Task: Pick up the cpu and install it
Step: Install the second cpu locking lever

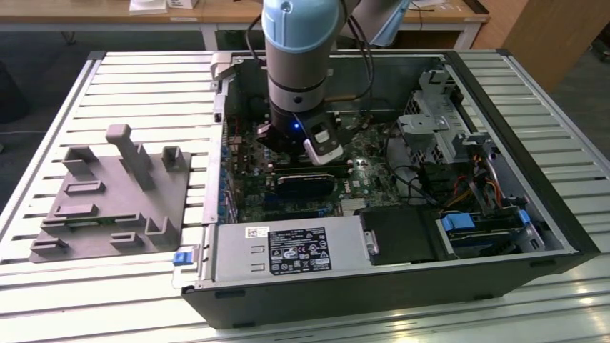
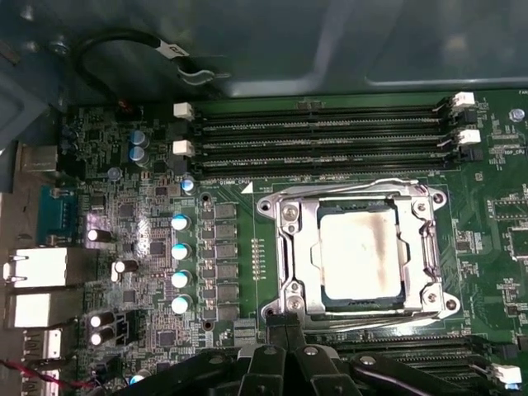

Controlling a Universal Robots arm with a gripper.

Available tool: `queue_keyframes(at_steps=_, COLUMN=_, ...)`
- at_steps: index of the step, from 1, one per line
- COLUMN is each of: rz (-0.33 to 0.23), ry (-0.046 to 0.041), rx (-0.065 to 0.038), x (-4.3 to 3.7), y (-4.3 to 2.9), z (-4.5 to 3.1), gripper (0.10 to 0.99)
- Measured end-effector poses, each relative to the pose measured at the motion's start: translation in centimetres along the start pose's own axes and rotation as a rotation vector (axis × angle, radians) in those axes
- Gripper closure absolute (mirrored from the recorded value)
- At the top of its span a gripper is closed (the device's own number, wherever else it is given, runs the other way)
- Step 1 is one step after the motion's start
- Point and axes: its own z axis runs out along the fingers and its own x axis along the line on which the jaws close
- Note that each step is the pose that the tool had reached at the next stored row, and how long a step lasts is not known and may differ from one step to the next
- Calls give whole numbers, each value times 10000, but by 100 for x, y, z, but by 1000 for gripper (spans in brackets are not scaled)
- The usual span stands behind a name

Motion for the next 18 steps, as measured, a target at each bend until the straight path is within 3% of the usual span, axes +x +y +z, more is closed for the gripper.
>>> queue_keyframes(at_steps=4, rz=2, ry=3, rx=-66, x=16, y=-3, z=12, gripper=980)
queue_keyframes(at_steps=18, rz=3, ry=7, rx=-94, x=30, y=-7, z=50, gripper=980)
